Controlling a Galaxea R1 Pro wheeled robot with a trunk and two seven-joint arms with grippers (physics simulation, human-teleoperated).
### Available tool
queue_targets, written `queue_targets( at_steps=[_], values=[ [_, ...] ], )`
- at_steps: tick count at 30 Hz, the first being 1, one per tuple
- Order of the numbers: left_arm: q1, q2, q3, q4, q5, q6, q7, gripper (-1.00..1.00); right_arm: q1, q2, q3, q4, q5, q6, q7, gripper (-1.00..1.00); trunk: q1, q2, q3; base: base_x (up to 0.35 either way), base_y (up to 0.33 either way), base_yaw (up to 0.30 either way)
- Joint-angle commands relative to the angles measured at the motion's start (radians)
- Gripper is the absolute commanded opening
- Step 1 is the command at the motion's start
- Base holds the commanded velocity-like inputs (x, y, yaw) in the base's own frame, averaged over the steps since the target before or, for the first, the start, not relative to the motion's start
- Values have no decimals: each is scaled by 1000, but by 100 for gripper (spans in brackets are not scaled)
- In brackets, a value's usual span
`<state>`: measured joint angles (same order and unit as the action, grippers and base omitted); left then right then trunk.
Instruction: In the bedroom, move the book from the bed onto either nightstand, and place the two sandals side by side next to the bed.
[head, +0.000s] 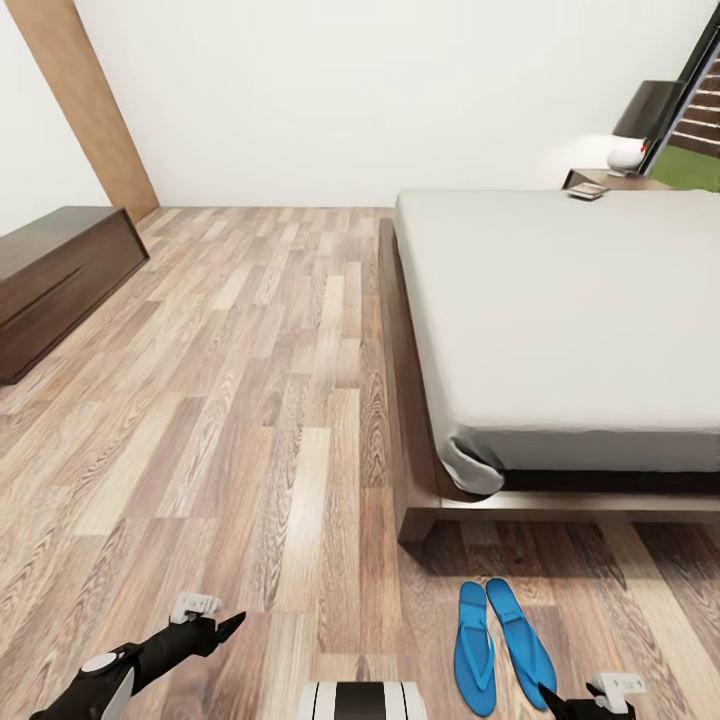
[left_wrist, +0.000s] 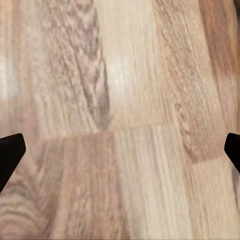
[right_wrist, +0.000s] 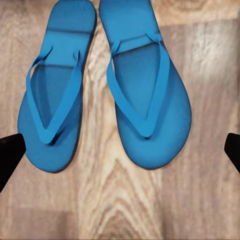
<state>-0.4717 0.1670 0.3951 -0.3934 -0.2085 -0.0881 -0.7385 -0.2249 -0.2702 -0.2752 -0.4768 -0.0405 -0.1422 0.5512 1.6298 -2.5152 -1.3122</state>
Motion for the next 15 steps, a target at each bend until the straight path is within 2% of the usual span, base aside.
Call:
queue_targets(
  at_steps=[1, 15],
  values=[
    [-1, -1, 7, 1, -11, -9, -4, 100, -1, 0, -4, 1, -4, -3, 7, 100, -1, 0, 3, 0, 0, 0],
    [-1, -1, 7, 1, -11, -9, -4, 100, -1, 1, -4, 1, -4, -9, 0, 100, -7, 3, 57, 0, 0, 0]
  ],
)
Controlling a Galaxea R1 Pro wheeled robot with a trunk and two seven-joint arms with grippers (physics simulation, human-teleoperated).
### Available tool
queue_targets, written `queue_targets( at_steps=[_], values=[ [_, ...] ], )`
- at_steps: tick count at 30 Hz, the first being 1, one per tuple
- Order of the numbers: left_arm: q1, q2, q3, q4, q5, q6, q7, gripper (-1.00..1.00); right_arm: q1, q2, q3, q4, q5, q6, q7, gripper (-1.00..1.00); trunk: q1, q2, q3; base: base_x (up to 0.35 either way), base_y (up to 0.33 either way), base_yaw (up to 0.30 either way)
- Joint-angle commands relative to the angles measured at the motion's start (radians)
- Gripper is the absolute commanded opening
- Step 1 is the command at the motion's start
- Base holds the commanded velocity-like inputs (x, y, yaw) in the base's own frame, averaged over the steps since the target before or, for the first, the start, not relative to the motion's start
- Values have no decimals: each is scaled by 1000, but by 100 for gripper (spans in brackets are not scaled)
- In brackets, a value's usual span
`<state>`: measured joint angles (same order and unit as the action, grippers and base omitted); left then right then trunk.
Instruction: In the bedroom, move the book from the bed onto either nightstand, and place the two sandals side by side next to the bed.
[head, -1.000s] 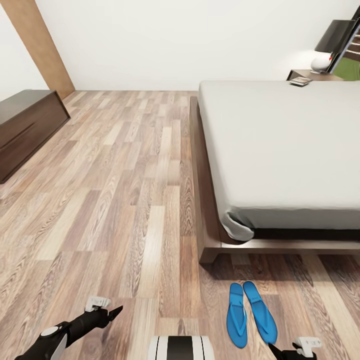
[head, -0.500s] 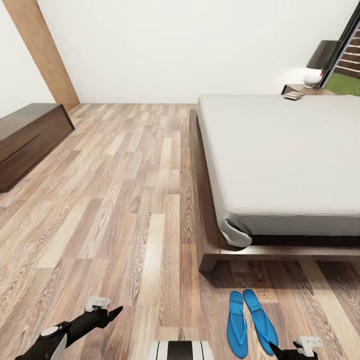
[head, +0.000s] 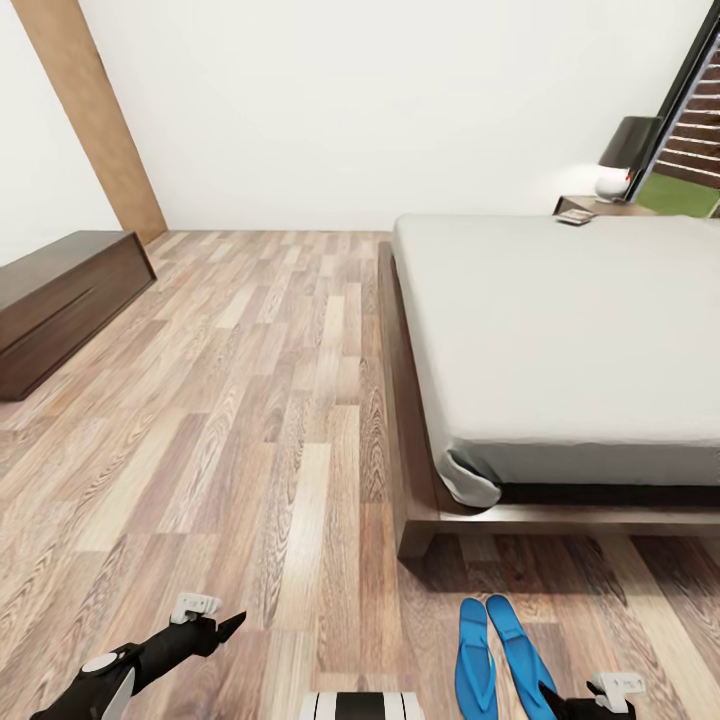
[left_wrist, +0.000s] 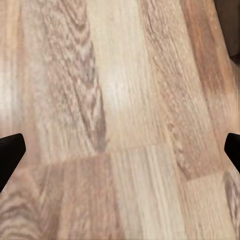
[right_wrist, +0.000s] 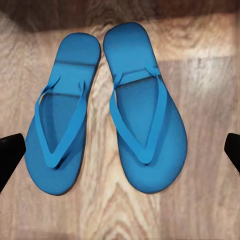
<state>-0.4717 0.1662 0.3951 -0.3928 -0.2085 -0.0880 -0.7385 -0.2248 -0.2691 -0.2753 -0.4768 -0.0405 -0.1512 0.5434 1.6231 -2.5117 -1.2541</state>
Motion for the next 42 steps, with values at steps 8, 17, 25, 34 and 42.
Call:
queue_targets(
  at_steps=[8, 17, 25, 34, 42],
  values=[
    [-1, -1, 7, 2, -11, -9, -4, 100, -1, 1, -4, 1, -4, -1, 7, 100, -4, 2, 30, 0, 0, 0],
    [-1, -1, 7, 1, -11, -9, -4, 100, -1, 0, -4, 1, -4, -1, 7, 100, -8, 4, 65, 0, 0, 0],
    [-1, -2, 7, 1, -11, -9, -4, 100, -1, 1, -4, 1, -4, -9, 7, 100, -11, 6, 96, 0, 0, 0],
    [-1, -2, 5, 2, -12, -8, -4, 100, -1, 1, -4, 1, -4, -10, 7, 100, -15, 8, 131, 0, 0, 0],
    [-1, -2, 5, 1, -12, -9, -4, 100, -1, 1, -4, 1, -4, -10, 7, 100, -19, 10, 162, 0, 0, 0]
  ],
)
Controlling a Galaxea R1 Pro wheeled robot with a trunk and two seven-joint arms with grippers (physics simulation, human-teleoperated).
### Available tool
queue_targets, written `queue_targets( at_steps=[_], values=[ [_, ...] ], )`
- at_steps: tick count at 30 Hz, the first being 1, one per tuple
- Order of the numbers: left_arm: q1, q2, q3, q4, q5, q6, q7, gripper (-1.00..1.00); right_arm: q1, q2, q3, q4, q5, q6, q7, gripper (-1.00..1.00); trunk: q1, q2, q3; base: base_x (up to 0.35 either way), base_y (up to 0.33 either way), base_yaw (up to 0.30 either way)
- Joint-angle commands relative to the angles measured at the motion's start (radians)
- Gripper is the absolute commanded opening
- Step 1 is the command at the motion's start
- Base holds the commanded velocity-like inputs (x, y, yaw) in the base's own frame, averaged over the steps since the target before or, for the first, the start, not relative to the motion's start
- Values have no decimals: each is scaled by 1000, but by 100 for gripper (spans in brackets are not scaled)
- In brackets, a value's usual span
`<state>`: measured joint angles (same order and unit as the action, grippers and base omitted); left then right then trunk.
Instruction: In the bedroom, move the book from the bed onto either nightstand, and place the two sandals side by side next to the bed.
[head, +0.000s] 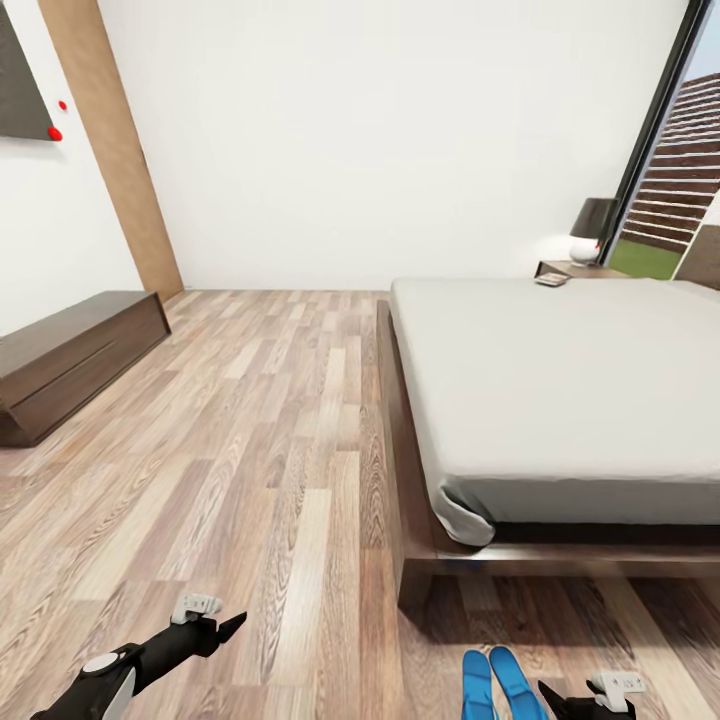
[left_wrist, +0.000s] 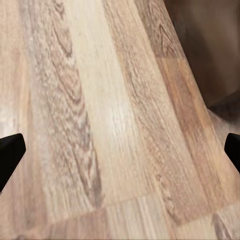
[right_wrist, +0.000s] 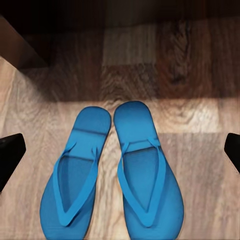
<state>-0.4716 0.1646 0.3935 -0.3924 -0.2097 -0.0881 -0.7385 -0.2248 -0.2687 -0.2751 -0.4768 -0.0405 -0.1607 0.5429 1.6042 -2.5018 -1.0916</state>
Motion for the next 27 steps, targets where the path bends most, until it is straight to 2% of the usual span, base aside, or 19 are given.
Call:
queue_targets(
  at_steps=[1, 9, 27],
  values=[
    [-1, -1, 7, 1, -11, -9, -4, 100, -1, 0, -4, 1, -4, 0, 8, 100, -1, 0, 3, 0, 0, 0],
    [-1, -1, 7, 1, -11, -9, -4, 100, -1, 0, -4, 1, -4, 0, 8, 100, -4, 2, 34, 0, 0, 0],
    [-1, -2, 6, 1, -11, -9, -4, 100, -1, 1, -4, 1, -3, 0, 8, 100, -73, 128, 91, 0, 0, 0]
  ],
)
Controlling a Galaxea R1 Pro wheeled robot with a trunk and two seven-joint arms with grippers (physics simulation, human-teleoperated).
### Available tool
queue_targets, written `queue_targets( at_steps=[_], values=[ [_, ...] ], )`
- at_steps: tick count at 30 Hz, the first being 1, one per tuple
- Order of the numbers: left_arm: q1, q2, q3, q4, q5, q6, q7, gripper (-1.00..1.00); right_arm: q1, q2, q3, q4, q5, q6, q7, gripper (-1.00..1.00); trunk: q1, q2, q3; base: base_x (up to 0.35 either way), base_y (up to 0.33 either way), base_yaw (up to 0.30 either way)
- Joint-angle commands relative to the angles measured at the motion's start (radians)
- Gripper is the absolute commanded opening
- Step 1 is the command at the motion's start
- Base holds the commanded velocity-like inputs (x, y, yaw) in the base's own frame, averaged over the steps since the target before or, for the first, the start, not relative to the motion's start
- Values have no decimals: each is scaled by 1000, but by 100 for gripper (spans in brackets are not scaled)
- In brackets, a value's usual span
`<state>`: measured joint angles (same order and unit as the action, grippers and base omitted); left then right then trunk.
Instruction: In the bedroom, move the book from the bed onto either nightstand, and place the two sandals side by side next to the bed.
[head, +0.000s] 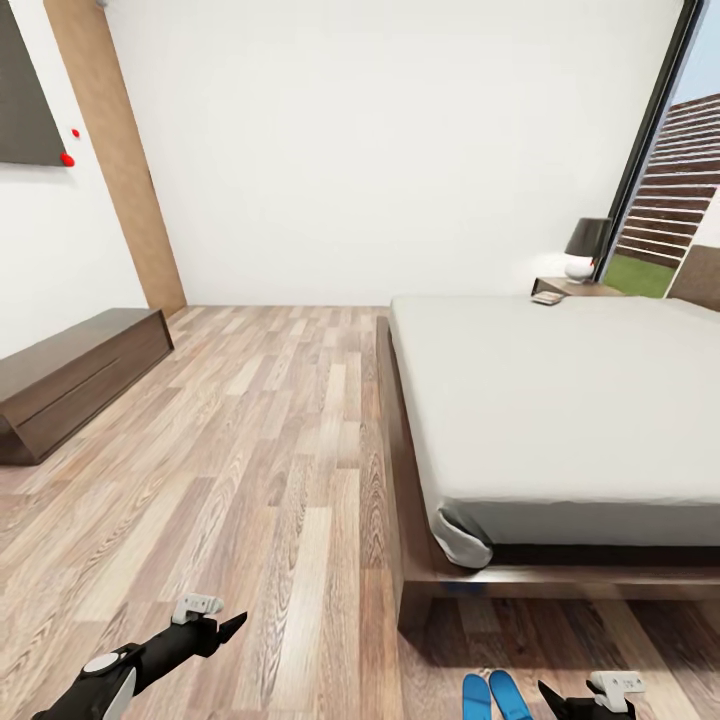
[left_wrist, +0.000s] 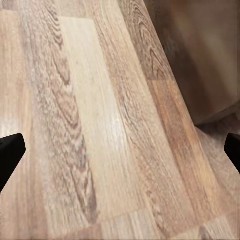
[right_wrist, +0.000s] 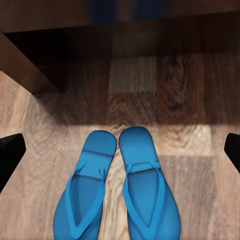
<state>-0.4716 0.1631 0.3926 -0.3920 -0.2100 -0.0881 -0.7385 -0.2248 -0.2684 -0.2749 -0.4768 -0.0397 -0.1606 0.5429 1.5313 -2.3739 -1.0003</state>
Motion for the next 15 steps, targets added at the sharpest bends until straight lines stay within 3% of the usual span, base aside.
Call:
queue_targets(
  at_steps=[1, 15],
  values=[
    [-1, -1, 7, 1, -11, -9, -4, 100, -1, 0, -4, 1, -4, 0, 8, 100, -4, 7, 2, 0, 0, 0],
    [-1, -1, 6, 1, -11, -8, -4, 100, -1, 1, -4, 1, -3, 0, 8, 100, -58, 105, 46, 0, 0, 0]
  ],
)
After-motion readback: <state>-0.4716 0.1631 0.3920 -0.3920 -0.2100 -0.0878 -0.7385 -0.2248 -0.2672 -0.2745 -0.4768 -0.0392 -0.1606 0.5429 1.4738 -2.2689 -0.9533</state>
